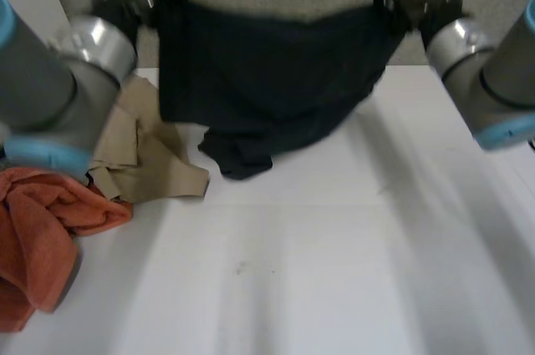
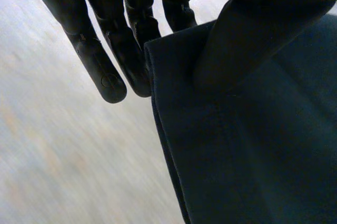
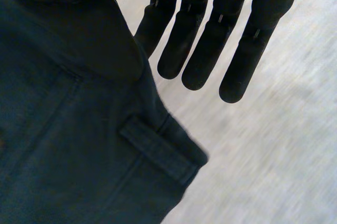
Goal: Fold the laundry.
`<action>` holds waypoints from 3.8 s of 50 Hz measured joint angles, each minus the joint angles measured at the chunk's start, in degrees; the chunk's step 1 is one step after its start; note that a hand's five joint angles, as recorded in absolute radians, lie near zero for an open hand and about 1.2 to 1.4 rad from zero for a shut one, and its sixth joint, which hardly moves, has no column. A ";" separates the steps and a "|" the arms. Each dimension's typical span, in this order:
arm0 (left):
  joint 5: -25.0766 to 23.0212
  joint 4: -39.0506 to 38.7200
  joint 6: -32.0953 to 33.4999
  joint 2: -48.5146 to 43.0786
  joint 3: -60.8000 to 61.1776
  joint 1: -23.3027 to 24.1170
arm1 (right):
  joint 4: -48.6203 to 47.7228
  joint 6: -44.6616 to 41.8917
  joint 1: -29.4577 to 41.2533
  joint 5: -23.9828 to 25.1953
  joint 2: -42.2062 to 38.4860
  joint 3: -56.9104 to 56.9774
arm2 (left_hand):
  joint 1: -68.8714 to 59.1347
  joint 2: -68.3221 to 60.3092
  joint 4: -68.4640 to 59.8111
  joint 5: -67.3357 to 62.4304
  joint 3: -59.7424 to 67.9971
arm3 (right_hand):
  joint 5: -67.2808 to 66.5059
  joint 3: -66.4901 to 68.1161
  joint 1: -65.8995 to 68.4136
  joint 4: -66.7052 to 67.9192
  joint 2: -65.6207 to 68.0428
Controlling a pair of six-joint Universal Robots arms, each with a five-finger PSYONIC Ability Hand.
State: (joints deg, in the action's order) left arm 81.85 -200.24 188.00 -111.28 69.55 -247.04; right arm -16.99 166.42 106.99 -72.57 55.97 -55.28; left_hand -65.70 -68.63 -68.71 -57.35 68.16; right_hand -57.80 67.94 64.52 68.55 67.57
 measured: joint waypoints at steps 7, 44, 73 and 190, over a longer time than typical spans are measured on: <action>-0.56 7.55 2.54 5.07 16.67 3.09 | 11.78 -9.38 -2.22 4.52 5.75 -14.83 | 0.00 0.00 -0.01 0.00 0.05 | 0.00 0.24 0.00 0.03 0.00; 7.51 46.34 7.78 2.39 15.01 10.95 | 41.31 -34.09 -10.40 7.48 18.51 -37.95 | 0.00 -0.01 -0.01 -0.34 0.05 | 38.84 -38.11 -35.40 -38.69 -38.66; 11.00 43.34 8.67 -0.79 10.52 8.01 | 32.60 -32.65 -8.85 7.39 24.28 -50.61 | 0.00 -0.01 -0.01 -0.34 0.05 | 2.55 -2.41 0.89 -2.93 -1.03; 2.06 8.27 2.72 -8.42 11.84 4.66 | -4.53 -27.48 2.37 -10.06 1.00 -28.12 | -0.76 -0.05 -0.05 1.09 0.52 | -0.09 0.44 0.89 0.26 0.24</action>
State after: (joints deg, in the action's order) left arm 83.92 -191.97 190.72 -119.70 81.39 -242.38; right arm -21.52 138.94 109.36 -82.64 56.97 -83.40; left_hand -66.47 -68.67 -68.77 -56.26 68.68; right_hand -57.89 68.38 65.41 68.80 67.82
